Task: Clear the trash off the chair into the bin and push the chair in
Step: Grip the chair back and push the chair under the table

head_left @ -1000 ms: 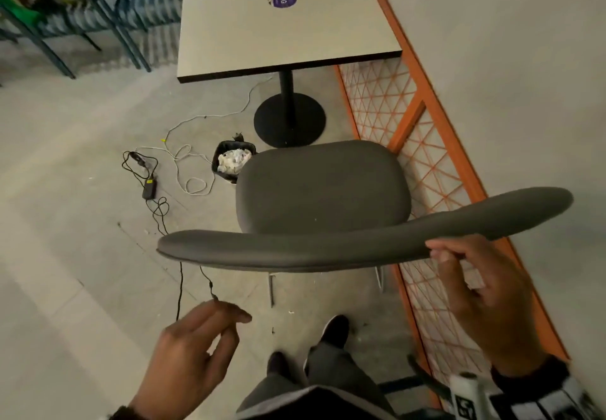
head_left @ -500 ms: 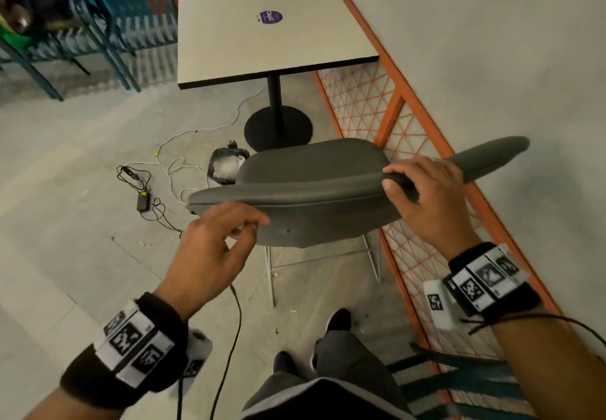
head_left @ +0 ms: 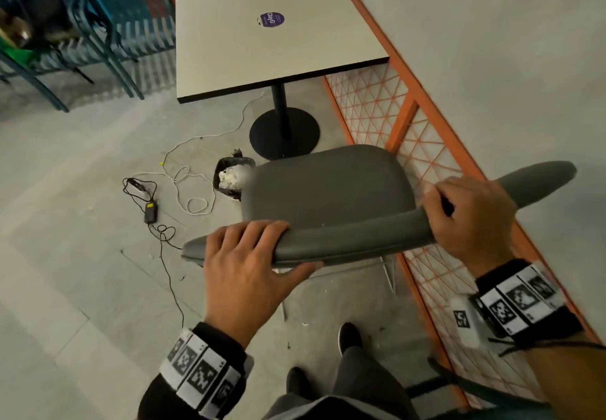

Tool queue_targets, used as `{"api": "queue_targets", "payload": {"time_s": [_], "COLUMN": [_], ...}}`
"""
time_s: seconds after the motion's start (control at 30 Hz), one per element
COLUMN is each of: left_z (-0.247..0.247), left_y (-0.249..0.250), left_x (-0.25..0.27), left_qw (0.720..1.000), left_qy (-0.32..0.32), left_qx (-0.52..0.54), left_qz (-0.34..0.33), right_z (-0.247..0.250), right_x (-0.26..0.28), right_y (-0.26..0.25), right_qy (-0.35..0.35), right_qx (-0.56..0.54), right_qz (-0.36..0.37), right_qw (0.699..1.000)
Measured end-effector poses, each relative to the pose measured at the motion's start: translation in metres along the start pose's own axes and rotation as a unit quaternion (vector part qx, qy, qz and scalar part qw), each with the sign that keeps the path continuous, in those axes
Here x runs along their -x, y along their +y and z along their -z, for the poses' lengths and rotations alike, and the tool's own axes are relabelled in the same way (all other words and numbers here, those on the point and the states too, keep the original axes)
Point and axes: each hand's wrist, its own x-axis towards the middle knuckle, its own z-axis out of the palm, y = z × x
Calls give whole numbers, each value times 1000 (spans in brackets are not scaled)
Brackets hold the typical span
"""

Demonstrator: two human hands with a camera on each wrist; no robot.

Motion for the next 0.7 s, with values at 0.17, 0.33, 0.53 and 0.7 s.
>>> {"api": "queue_targets", "payload": {"time_s": [0.17,0.33,0.53,0.7], "left_z": [-16,-23,-38,-55], "left_y": [-2,-12,-22,-27], "left_x": [-23,-56,-121,-176], "left_qw": [993,989,989,988], "left_qy": [115,144,142,148], "left_qx": [2,-15,-27,-31], "left_qz": [-8,-11,22,38], "right_z": [-21,-38,-74,-106], "right_x": [-11,-41,-116,-178], "right_y": [14,17,28,48], "right_qy": [121,100,117,128], "right_qx": [-54,-54,-58,-74], "right_qz": [50,62,70,70], "right_qw": [990,992,989,986]}}
